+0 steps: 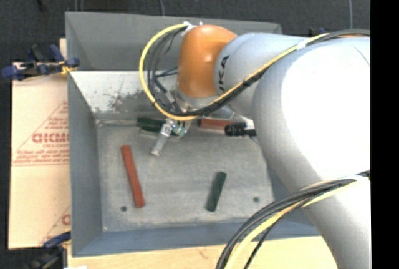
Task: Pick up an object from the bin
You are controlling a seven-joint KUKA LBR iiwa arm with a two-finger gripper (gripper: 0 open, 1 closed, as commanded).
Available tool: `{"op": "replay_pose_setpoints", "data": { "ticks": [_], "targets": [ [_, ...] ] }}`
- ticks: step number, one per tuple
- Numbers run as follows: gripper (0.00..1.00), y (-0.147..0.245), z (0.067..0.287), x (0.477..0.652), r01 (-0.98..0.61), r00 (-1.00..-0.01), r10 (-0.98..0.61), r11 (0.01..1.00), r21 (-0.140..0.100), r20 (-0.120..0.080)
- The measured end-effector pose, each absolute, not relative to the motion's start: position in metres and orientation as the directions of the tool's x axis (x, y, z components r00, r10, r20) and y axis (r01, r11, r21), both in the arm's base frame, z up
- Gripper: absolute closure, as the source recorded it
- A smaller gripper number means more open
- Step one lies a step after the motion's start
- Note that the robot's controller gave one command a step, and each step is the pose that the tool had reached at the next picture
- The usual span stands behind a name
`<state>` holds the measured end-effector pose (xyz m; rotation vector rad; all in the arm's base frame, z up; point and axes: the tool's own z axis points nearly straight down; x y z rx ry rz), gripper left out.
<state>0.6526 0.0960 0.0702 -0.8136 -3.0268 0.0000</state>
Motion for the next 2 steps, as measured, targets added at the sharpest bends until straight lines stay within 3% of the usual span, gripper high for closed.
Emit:
{"op": "replay_pose_setpoints", "data": {
  "ticks": [1, 2],
  "targets": [
    [1.0, 0.1001, 0.0707, 0.6523, 0.345, -0.939, 0.345, 0.939, -0.001, -0.002],
    [1.0, 0.1, 0.0707, 0.6523, 0.345, -0.939, 0.345, 0.939, -0.001, -0.002]
  ]
}}
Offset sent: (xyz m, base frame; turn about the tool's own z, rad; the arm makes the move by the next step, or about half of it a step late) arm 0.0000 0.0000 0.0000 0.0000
